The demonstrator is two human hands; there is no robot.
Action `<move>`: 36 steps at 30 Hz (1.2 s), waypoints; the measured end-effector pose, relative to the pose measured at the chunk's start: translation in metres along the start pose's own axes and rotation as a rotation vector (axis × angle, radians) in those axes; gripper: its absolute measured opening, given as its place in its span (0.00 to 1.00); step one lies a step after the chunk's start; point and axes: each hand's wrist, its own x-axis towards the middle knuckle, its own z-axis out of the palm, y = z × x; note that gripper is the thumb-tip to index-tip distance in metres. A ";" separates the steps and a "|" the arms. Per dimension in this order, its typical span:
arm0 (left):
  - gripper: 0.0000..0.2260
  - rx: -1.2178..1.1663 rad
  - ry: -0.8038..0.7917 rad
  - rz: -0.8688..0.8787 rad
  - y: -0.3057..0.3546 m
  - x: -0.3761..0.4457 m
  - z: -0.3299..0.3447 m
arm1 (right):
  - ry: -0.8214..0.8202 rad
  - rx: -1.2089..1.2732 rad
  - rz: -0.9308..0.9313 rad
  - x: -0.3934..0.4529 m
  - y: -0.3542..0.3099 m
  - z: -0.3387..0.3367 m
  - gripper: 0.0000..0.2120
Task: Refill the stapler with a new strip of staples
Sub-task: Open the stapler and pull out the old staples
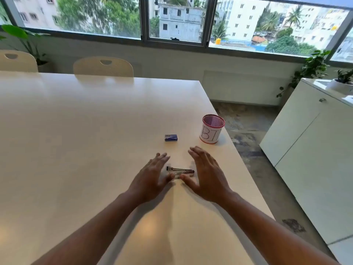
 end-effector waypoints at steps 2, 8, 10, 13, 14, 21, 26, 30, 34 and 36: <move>0.29 -0.069 0.013 -0.002 0.001 -0.001 0.004 | -0.012 0.025 0.004 -0.002 -0.001 0.006 0.38; 0.23 -0.010 0.178 -0.010 0.004 -0.014 0.017 | -0.011 0.077 0.045 -0.012 -0.008 0.026 0.34; 0.22 -0.003 0.209 -0.009 0.004 -0.016 0.017 | -0.003 0.087 0.052 -0.013 -0.009 0.027 0.31; 0.21 -0.021 0.236 -0.006 0.001 -0.018 0.020 | -0.017 0.073 0.039 -0.015 -0.009 0.027 0.25; 0.22 -0.025 0.236 -0.004 0.000 -0.018 0.020 | -0.017 0.071 0.040 -0.016 -0.009 0.027 0.23; 0.23 -0.114 0.206 0.040 -0.003 -0.019 0.016 | -0.011 0.131 0.055 -0.018 -0.006 0.025 0.17; 0.26 -0.146 0.202 0.086 -0.003 -0.020 0.014 | 0.029 0.200 0.036 -0.019 -0.006 0.020 0.13; 0.25 -0.162 0.204 0.098 -0.004 -0.020 0.012 | 0.055 0.283 0.031 -0.020 -0.005 0.019 0.12; 0.17 -0.222 0.225 0.126 -0.003 -0.018 0.011 | 0.103 0.325 0.005 -0.019 -0.003 0.021 0.08; 0.14 -0.241 0.243 0.148 -0.002 -0.018 0.012 | 0.133 0.333 -0.011 -0.018 -0.002 0.023 0.06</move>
